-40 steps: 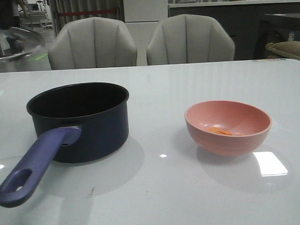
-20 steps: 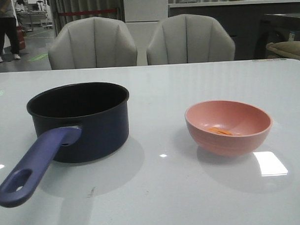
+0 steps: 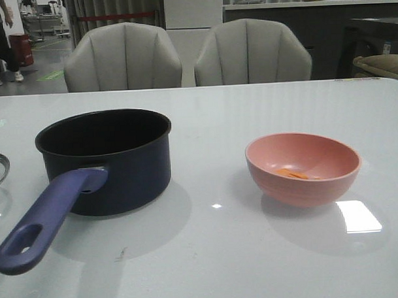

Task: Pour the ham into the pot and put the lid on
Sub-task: 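Lift the glass lid with the left gripper and set it beside the pot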

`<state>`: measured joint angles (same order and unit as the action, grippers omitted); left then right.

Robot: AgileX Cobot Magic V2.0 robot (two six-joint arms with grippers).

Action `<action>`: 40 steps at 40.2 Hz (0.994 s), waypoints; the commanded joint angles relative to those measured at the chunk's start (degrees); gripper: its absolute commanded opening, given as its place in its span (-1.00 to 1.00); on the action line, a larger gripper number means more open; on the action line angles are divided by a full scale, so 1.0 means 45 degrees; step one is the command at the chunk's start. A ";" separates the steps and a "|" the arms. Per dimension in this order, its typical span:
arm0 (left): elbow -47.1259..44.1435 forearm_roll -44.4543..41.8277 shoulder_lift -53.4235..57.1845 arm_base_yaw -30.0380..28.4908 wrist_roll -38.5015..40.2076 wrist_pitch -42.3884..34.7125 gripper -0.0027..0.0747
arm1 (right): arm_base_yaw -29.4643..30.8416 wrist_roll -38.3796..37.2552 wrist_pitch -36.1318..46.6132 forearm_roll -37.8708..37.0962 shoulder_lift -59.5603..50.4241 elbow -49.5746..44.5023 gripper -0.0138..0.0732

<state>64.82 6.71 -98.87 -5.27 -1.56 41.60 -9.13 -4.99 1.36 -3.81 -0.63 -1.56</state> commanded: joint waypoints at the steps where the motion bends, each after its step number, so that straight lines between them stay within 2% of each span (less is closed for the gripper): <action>1: 0.0342 0.0262 0.0289 0.0024 0.0005 -0.0745 -0.06 | 0.0089 0.0068 0.1075 -0.0153 -0.0252 0.0073 -0.32; 5: 0.0342 0.0262 0.0123 0.0024 0.0005 -0.0994 0.00 | 0.0089 0.0068 0.1075 -0.0153 -0.0252 0.0073 -0.32; 8: 0.0342 0.0262 0.0123 0.0024 0.0005 -0.1121 0.14 | 0.0089 0.0068 0.1075 -0.0153 -0.0252 0.0073 -0.32; 14: 0.0342 0.0262 0.0123 0.0024 0.0005 -0.1185 0.62 | 0.0089 0.0068 0.1075 -0.0153 -0.0252 0.0073 -0.32; 16: 0.0342 0.0262 0.0123 0.0024 0.0005 -0.1185 0.71 | 0.0089 0.0068 0.1075 -0.0153 -0.0252 0.0073 -0.32; 24: 0.0428 0.0155 0.0123 0.0024 0.0005 -0.1119 0.72 | 0.0089 0.0068 0.1075 -0.0153 -0.0252 0.0073 -0.32; 30: 0.0993 0.0155 0.0485 0.0024 0.0005 -0.0430 0.72 | 0.0089 0.0068 0.1075 -0.0153 -0.0252 0.0073 -0.32; 40: 0.1026 0.0155 0.3009 0.0689 -0.0151 -0.0669 0.72 | 0.0089 0.0068 0.1075 -0.0153 -0.0252 0.0073 -0.32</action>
<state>67.57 6.91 -91.64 -3.86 -1.98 41.04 -9.13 -4.99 1.36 -3.81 -0.63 -1.56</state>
